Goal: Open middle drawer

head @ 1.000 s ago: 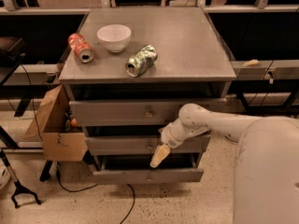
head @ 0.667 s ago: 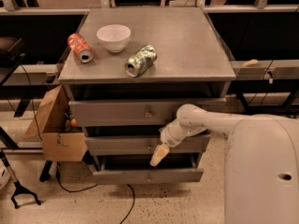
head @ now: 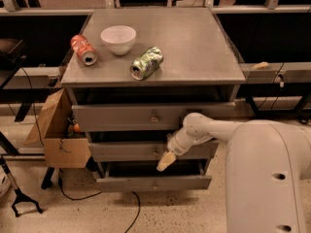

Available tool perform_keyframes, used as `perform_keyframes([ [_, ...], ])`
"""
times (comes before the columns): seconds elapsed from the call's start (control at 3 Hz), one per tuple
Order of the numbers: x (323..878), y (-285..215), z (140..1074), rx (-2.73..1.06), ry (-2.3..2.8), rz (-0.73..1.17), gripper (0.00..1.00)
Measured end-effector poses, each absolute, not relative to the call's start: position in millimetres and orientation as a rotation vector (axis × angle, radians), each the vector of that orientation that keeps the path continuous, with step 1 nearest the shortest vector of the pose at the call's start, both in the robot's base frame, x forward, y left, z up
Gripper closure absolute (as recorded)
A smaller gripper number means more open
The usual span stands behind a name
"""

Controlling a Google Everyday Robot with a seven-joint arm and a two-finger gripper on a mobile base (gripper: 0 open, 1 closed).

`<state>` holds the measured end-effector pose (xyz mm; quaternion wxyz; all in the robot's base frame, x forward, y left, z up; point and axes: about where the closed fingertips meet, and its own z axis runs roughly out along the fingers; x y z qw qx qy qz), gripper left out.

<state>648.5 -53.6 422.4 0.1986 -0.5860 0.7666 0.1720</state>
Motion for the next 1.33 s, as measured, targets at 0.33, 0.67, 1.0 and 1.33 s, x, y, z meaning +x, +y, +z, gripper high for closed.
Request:
perform_keyframes([
  [0.33, 649, -53, 426, -1.639, 2.144, 0.481, 0.42],
  [0.67, 650, -53, 433, -1.639, 2.144, 0.481, 0.65],
  [1.0, 651, -54, 438, -1.639, 2.144, 0.481, 0.88],
  [1.33, 647, -57, 436, -1.641, 2.141, 0.480, 0.85],
])
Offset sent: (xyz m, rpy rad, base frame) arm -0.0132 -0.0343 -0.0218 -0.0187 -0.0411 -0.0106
